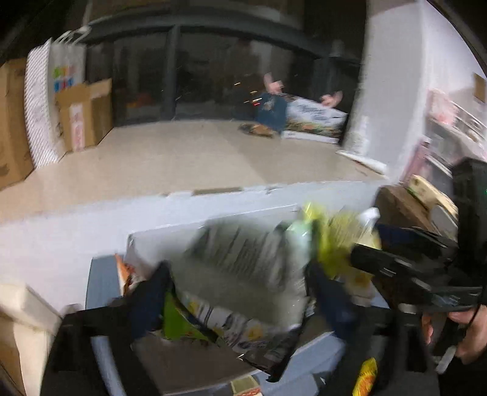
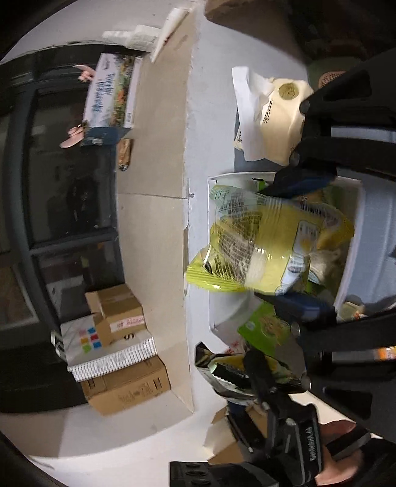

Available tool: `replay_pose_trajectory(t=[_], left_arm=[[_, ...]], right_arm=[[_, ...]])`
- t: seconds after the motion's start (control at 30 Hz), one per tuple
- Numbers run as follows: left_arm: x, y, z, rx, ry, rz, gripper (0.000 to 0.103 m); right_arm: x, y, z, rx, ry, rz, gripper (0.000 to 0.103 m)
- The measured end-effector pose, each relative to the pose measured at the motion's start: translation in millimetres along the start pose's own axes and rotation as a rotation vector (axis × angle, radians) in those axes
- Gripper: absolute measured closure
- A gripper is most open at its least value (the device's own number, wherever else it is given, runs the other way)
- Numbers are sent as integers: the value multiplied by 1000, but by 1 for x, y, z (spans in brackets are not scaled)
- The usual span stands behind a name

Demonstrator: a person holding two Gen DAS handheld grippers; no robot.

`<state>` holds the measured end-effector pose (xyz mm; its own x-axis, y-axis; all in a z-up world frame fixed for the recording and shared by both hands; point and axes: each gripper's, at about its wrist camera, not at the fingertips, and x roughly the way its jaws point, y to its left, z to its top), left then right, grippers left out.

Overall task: Organize snacks
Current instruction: 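Grasp the yellow chip bag with the right tool while the left grasps the grey bag, then move both tools back over the remaining snacks on the table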

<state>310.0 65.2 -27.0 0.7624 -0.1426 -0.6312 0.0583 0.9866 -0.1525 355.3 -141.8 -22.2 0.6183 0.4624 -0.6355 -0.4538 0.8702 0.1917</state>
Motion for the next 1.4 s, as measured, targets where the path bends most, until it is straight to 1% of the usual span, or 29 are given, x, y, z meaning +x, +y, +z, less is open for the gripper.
replay_pose_trajectory(t=[0.03, 0.1, 0.17, 0.27, 0.37, 0.47, 0.57, 0.67, 0.77, 0.83, 0.9, 0.93, 0.97, 1.03, 1.07, 1.17, 1.27, 1.33, 1.4], left_arm=[[2, 3, 0, -17, -2, -2, 0], [0, 9, -4, -31, 2, 1, 0], [-2, 9, -8, -16, -3, 11, 0], [-10, 11, -11, 8, -2, 29, 0], [-25, 11, -14, 18, -15, 40, 0], [-45, 6, -18, 47, -38, 35, 0], [-72, -8, -31, 104, -62, 28, 0], [-100, -22, -49, 145, -90, 7, 0], [-131, -35, -77, 156, -125, -53, 0], [-150, -41, -98, 165, -155, -76, 0], [-161, -45, -119, 155, -160, -63, 0], [-165, -46, -129, 143, -155, -65, 0], [-170, -46, -143, 118, -151, -86, 0], [-175, -45, -165, 84, -135, -108, 0], [-177, -46, -175, 72, -125, -115, 0], [-180, -50, -209, 57, -82, -112, 0], [-183, -50, -229, 46, -57, -116, 0], [-184, -49, -235, 44, -51, -104, 0], [-186, -47, -238, 30, -51, -107, 0]], right_arm=[[1, -3, 0, 14, -17, -6, 0], [-1, -12, -3, 46, -38, 9, 0], [-5, -17, -7, 67, -47, 25, 0], [-14, -21, -8, 65, -65, 30, 0], [-25, -20, -9, 58, -78, 42, 0], [-43, -15, -15, 42, -103, 74, 0], [-69, -6, -29, 10, -137, 105, 0], [-100, 3, -54, -14, -168, 138, 0], [-124, 8, -84, -32, -177, 150, 0], [-135, 9, -106, -34, -159, 143, 0], [-144, 7, -138, -15, -127, 100, 0], [-144, 6, -153, -1, -101, 78, 0], [-144, 4, -165, 17, -78, 66, 0], [-139, -2, -193, 65, -20, 62, 0], [-133, -6, -212, 102, 31, 63, 0], [-118, -12, -243, 129, 117, 34, 0], [-110, -14, -257, 141, 149, 15, 0], [-105, -14, -259, 153, 170, 10, 0], [-94, -11, -259, 149, 199, -12, 0]])
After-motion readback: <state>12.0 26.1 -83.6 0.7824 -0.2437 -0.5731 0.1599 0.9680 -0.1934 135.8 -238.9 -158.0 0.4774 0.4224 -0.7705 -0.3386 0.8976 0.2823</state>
